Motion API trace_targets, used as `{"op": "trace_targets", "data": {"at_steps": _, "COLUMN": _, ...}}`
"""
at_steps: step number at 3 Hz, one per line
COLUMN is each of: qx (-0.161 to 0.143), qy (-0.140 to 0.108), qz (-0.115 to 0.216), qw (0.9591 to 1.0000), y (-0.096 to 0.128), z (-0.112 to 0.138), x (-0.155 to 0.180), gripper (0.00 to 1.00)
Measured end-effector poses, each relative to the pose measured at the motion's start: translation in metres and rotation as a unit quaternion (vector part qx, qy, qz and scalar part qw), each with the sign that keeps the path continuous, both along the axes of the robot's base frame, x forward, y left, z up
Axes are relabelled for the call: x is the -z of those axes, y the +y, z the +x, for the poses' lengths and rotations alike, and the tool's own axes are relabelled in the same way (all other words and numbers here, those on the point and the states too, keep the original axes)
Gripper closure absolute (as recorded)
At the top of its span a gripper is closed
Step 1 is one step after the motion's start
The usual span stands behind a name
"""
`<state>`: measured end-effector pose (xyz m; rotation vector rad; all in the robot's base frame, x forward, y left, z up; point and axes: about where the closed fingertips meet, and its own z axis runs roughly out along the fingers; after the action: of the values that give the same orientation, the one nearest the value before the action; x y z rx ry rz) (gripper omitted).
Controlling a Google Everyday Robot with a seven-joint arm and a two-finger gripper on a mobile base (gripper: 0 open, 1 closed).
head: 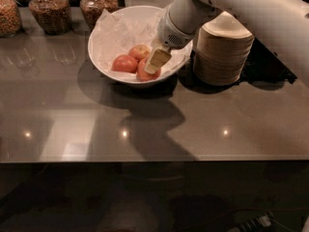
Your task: Pick apple from white bowl
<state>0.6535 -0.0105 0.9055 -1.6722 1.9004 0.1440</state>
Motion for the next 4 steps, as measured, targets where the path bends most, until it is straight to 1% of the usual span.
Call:
{"op": "trace_targets", "data": {"at_steps": 1, "qx": 0.002, "qy": 0.015, "qz": 0.007, "qw": 0.9999, "y": 0.003, "z": -0.001, "x": 0.012, "gripper": 0.41}}
{"op": "trace_targets", "data": {"at_steps": 4, "qx": 0.004, "qy": 0.045, "qz": 0.016, "qw": 0.9989, "y": 0.011, "z": 0.002, "x": 0.036, "gripper": 0.37}}
